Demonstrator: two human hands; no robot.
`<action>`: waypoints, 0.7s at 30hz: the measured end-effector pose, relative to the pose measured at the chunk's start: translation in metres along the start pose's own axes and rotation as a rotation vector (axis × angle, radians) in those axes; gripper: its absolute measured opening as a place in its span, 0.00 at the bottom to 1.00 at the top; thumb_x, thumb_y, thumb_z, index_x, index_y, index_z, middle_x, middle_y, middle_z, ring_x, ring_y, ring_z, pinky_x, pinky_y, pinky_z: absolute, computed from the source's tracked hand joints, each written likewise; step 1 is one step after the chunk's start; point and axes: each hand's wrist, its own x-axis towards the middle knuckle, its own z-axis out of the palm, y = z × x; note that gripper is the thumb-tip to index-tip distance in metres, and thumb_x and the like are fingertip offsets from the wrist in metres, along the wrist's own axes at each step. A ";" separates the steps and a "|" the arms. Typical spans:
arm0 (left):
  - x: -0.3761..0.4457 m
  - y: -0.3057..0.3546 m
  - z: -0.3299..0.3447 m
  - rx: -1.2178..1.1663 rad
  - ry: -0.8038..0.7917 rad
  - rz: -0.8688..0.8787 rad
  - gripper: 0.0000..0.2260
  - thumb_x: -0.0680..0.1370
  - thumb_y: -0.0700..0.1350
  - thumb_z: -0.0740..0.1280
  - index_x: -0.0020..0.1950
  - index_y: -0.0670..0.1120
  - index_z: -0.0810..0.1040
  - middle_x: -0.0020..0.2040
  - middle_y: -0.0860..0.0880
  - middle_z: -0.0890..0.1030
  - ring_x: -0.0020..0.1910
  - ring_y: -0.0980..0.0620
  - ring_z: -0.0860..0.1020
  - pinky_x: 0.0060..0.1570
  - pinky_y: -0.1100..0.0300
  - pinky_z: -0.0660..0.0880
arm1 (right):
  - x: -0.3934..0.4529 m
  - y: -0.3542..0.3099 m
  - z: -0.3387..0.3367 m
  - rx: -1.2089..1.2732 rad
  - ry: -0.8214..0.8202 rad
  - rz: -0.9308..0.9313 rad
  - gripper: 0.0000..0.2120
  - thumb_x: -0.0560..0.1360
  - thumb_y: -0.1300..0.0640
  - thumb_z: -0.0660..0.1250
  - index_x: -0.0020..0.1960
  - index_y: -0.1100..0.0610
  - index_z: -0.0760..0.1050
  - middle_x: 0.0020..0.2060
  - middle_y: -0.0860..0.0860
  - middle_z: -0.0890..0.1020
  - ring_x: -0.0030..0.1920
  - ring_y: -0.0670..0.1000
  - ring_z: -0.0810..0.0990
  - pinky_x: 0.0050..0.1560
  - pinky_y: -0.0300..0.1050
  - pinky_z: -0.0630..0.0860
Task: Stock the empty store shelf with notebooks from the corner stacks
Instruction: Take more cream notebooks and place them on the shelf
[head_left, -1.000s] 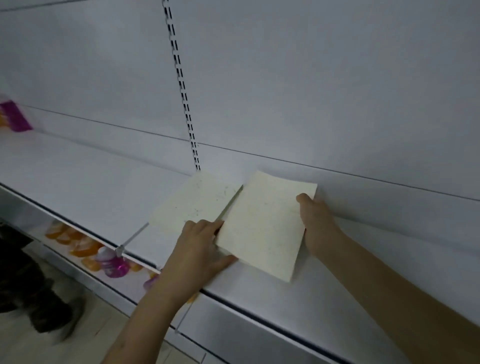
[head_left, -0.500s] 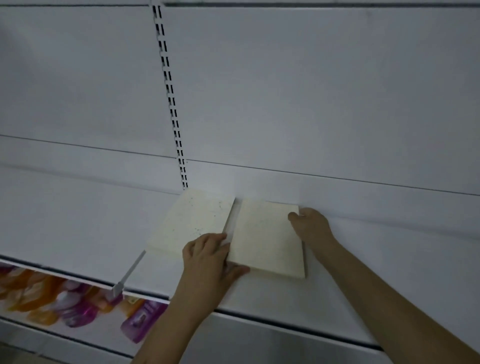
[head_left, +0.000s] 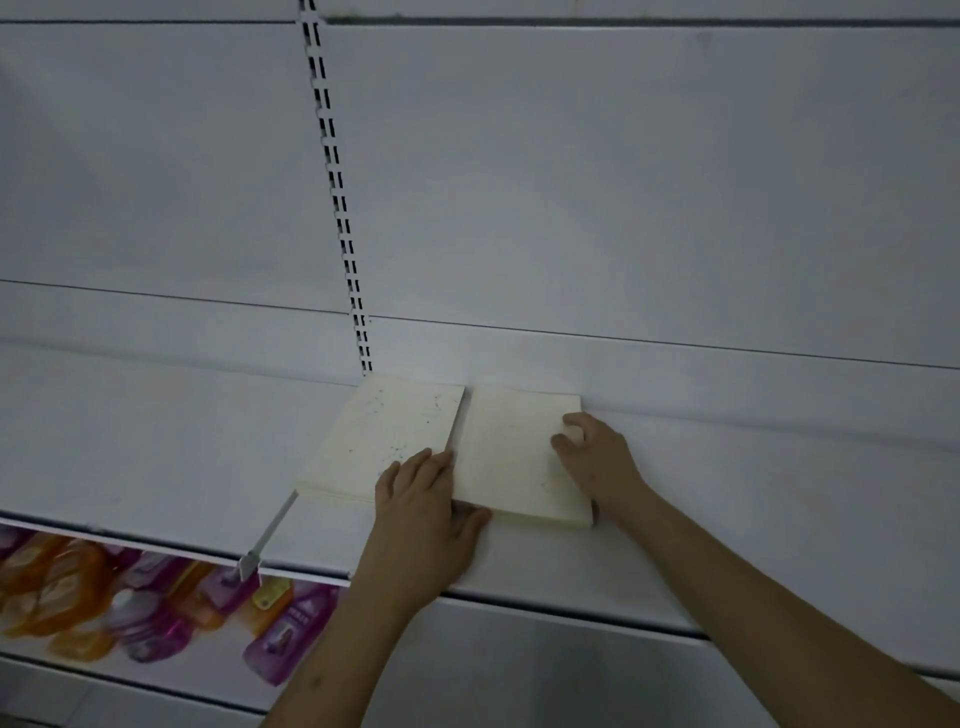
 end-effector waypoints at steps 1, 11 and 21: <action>0.000 0.001 -0.001 -0.005 -0.003 0.000 0.36 0.74 0.67 0.50 0.72 0.46 0.71 0.74 0.50 0.68 0.74 0.50 0.62 0.75 0.50 0.52 | -0.005 0.002 0.003 -0.070 0.000 -0.036 0.21 0.78 0.54 0.63 0.70 0.59 0.69 0.67 0.55 0.73 0.67 0.57 0.69 0.68 0.44 0.62; -0.001 0.088 -0.015 -0.380 0.126 0.245 0.23 0.78 0.57 0.58 0.70 0.50 0.72 0.66 0.54 0.75 0.63 0.54 0.73 0.64 0.57 0.70 | -0.059 0.022 -0.097 -0.063 0.386 -0.115 0.22 0.82 0.51 0.57 0.73 0.59 0.65 0.72 0.53 0.68 0.72 0.52 0.64 0.71 0.41 0.56; -0.017 0.339 0.048 -0.635 -0.258 0.812 0.21 0.81 0.53 0.61 0.74 0.54 0.65 0.64 0.57 0.74 0.60 0.63 0.71 0.56 0.69 0.70 | -0.174 0.110 -0.302 -0.092 0.841 0.006 0.21 0.83 0.50 0.51 0.73 0.57 0.66 0.69 0.51 0.72 0.67 0.49 0.71 0.65 0.37 0.64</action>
